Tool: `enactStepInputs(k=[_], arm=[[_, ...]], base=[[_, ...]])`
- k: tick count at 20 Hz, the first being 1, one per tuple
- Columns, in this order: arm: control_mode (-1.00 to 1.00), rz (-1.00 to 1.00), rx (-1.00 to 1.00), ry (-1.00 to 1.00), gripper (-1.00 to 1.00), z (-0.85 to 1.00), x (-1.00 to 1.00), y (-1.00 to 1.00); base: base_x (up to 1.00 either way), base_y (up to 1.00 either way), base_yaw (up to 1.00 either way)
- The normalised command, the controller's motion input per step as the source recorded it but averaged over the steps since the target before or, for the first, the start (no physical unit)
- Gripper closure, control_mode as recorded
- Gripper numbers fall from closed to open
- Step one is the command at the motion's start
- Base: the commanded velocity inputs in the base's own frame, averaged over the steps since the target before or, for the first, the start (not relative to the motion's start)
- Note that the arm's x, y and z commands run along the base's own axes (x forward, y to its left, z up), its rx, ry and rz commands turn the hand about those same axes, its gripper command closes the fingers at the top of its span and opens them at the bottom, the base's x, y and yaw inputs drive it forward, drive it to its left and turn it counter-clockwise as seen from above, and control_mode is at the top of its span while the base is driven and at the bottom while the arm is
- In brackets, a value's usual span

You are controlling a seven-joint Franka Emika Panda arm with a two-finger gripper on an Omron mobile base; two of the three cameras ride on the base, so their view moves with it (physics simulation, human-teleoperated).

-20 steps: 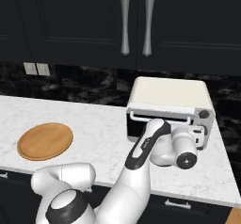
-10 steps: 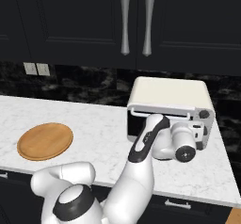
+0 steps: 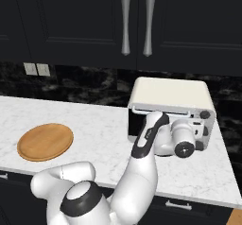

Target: Pick up the kebab skewer and baguette bread, and place them inside the toaster oven. Close the toaster oven door and start by setting the timer.

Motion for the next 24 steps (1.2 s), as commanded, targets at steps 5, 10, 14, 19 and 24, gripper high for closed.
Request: enactStepInputs(k=[5,10,14,19,24], arm=[[-1.00,0.00,0.00,0.00,-1.00,-0.02,0.05,0.02],[-1.00,0.00,0.00,0.00,-1.00,0.00,-0.12,-0.10],[-1.00,0.00,0.00,0.00,-1.00,-0.01,-0.22,-0.13],[-1.00,0.00,0.00,0.00,-1.00,-0.01,-0.26,-0.17],[-1.00,0.00,0.00,0.00,-1.00,-0.06,-0.29,-0.29]], base=[[0.00,0.00,0.00],[0.00,0.00,0.00],[0.00,0.00,0.00],[0.00,0.00,0.00],[0.00,0.00,0.00]])
